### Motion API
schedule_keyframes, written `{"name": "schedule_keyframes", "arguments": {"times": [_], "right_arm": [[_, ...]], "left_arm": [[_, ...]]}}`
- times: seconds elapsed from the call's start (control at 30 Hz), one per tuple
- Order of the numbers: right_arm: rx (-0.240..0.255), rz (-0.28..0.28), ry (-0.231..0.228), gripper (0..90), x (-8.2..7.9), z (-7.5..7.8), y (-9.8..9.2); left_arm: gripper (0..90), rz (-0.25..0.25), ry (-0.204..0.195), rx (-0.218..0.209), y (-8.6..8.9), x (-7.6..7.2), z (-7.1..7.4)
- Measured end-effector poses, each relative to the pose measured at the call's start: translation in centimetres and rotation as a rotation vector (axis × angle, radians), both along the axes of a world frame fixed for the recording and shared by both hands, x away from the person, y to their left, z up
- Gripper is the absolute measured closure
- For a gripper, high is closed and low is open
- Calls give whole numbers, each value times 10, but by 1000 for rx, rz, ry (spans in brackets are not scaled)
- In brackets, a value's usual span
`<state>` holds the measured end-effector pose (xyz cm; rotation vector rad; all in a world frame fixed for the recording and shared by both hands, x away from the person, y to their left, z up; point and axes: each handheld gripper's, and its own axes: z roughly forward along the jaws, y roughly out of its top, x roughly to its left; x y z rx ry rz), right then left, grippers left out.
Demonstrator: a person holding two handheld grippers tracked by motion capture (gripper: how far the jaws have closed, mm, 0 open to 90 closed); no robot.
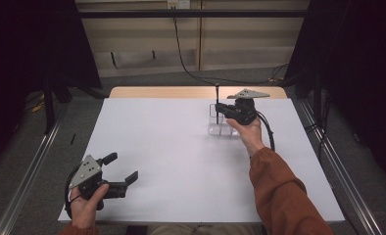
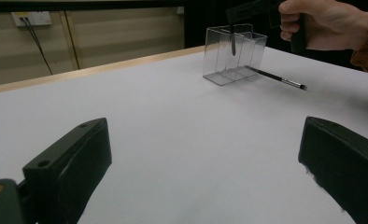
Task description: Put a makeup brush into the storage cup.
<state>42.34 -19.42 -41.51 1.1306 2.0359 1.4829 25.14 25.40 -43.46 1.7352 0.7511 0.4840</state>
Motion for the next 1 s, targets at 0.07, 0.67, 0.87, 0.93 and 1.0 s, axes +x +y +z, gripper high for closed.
{"name": "schedule_keyframes", "arguments": {"times": [0.07,0.67,0.87,0.93,1.0], "right_arm": [[1,0,3,841,0,-1,0],[25,8,14,669,-1,-3,-3],[29,6,7,521,-4,-2,-6],[26,6,3,473,-6,-1,-8],[26,9,-5,408,-8,1,-9]], "left_arm": [[26,-1,-2,4,0,0,0],[26,1,4,3,0,0,0],[28,-6,1,11,0,0,0],[31,1,4,9,-1,0,0],[32,-2,6,8,-3,-1,0]]}}
